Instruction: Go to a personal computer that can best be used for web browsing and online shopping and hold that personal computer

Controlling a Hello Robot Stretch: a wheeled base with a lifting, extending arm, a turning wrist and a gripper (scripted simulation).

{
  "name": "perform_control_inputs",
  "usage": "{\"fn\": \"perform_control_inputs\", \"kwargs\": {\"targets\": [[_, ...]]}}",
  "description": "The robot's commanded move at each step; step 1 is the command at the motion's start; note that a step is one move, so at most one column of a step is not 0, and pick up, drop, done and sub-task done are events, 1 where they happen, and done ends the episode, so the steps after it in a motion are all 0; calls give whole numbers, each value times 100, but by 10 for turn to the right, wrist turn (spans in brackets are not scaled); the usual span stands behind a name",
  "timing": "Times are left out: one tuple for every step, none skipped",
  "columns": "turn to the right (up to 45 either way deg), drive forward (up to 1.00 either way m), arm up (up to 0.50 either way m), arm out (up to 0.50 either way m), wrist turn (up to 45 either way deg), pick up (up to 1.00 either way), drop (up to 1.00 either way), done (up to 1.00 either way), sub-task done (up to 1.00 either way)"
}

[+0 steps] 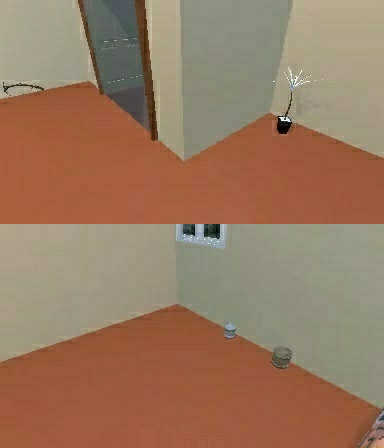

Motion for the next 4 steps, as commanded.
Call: {"fn": "perform_control_inputs", "kwargs": {"targets": [[-300,0,0,0,0,0,0,0,0],[0,100,0,0,0,0,0,0,0],[0,100,0,0,0,0,0,0,0],[-60,0,0,0,0,0,0,0,0]]}}
